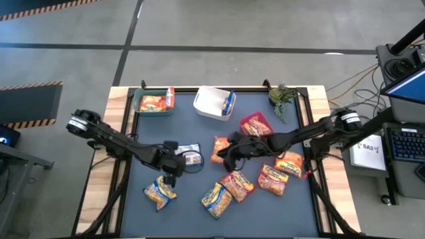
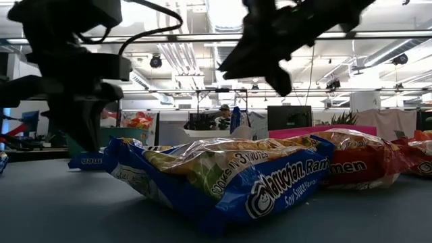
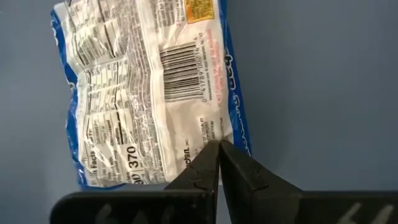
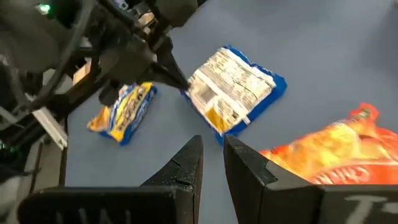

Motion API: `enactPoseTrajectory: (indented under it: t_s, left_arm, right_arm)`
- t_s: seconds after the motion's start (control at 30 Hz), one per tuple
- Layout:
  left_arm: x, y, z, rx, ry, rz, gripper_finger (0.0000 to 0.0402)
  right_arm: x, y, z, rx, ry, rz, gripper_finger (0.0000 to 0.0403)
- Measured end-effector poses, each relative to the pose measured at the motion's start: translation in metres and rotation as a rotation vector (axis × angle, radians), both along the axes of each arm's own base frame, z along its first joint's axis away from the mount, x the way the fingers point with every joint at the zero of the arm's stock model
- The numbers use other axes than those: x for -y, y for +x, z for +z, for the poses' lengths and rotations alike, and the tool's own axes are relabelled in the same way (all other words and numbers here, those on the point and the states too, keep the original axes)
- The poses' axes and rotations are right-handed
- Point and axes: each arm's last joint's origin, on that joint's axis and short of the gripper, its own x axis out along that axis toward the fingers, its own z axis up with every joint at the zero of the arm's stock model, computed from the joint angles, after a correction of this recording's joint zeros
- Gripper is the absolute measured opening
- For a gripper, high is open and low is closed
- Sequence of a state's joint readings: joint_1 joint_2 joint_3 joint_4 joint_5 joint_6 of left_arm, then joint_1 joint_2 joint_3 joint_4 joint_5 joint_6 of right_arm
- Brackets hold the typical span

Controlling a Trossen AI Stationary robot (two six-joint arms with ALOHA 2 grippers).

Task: Sort Maruchan noodles
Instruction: Put the blue noodle pack into the white bin

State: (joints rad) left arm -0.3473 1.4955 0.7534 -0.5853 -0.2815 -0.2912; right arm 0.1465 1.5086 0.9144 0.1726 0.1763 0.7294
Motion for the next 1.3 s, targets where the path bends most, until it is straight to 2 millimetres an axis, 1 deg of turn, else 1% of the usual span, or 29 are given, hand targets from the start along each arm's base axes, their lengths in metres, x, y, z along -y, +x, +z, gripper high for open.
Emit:
enactPoseTrajectory:
  t_s: [0.13,0.3,0.4,0.47,0.53,0.7,0.87,1.03,1.13,1.23,1.3]
  left_arm:
    - [-0.002,-0.004,-0.009,0.033,-0.014,0.022,0.0]
    - [-0.003,-0.006,-0.011,0.041,-0.004,0.029,0.0]
    - [-0.004,-0.009,-0.014,0.033,0.005,0.036,0.0]
    - [-0.006,-0.014,-0.018,0.01,0.015,0.049,0.0]
    - [-0.007,-0.017,-0.022,0.008,0.018,0.066,0.0]
    - [-0.01,-0.023,-0.026,0.017,0.01,0.091,0.0]
    - [-0.01,-0.024,-0.027,0.028,0.007,0.088,0.0]
    - [-0.01,-0.025,-0.028,0.034,0.005,0.088,0.0]
    - [-0.01,-0.026,-0.028,0.039,0.002,0.088,0.0]
    - [-0.01,-0.026,-0.028,0.046,0.0,0.088,0.0]
    - [-0.01,-0.026,-0.028,0.048,0.001,0.088,0.0]
  right_arm:
    - [0.01,0.028,-0.011,-0.053,0.035,-0.013,0.0054]
    - [0.021,0.064,-0.024,-0.135,0.05,-0.029,0.0056]
    - [0.026,0.08,-0.028,-0.219,0.033,-0.037,0.0072]
    - [0.029,0.089,-0.027,-0.246,0.022,-0.039,0.0092]
    - [0.032,0.095,-0.028,-0.277,0.012,-0.039,0.0117]
    - [0.035,0.11,-0.03,-0.265,-0.003,-0.033,0.0175]
    - [0.034,0.12,-0.031,-0.225,0.011,-0.015,0.0211]
    - [0.036,0.126,-0.046,-0.217,0.027,-0.029,0.0232]
    - [0.036,0.131,-0.054,-0.182,0.023,-0.023,0.0241]
    - [0.036,0.137,-0.058,-0.13,0.016,-0.013,0.0239]
    - [0.036,0.139,-0.061,-0.117,0.026,0.01,0.0227]
